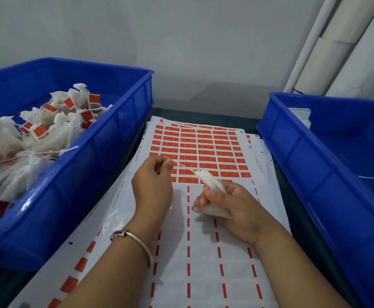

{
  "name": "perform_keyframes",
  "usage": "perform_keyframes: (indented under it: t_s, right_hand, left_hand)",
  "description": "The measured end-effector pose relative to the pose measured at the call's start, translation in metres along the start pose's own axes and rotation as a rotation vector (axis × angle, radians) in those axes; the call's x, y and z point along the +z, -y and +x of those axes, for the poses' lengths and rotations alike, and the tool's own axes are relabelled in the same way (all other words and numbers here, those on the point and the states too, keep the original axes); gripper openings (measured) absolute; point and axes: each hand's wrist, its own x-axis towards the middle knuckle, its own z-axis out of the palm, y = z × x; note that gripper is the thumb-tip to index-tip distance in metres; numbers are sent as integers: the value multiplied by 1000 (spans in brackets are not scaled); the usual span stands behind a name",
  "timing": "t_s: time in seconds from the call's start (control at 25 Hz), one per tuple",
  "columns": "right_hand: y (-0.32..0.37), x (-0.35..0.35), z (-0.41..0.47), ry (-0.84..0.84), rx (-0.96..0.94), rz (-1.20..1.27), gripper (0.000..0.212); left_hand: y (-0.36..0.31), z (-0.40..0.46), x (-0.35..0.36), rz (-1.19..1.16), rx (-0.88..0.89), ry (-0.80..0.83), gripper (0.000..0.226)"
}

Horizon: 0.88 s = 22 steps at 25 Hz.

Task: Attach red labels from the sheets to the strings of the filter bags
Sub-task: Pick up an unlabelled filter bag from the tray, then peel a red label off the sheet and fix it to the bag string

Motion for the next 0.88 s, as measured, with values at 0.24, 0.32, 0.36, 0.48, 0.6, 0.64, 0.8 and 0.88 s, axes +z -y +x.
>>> perform_keyframes:
  t_s: [0.24,0.32,0.36,0.48,0.6,0.64,0.8,0.88]
  right_hand:
    - [-3,-12,8,-87,-26,594,24]
    - [-4,-14,10,-133,-47,650,40]
    - [-4,-16,10,-147,-62,653,45]
    - [-6,-19,11,-175,-94,554,46]
    - [-7,-17,11,-203,-107,367,32]
    - [-8,-17,11,-214,-111,319,29]
    - [-11,-12,9,-375,-158,-162,21]
    - [-11,-8,8,-405,-210,-447,17]
  left_hand:
    - [6,-3,5,216,54,159,2]
    - [5,-7,5,284,102,215,5]
    - [3,-9,5,306,123,244,9]
    - [-1,-13,4,345,178,302,22]
    - [-4,-16,2,323,228,388,21]
    - [-5,-18,2,318,256,439,18]
    - [-9,-25,1,322,401,622,11]
    - [-10,-26,0,301,438,653,16]
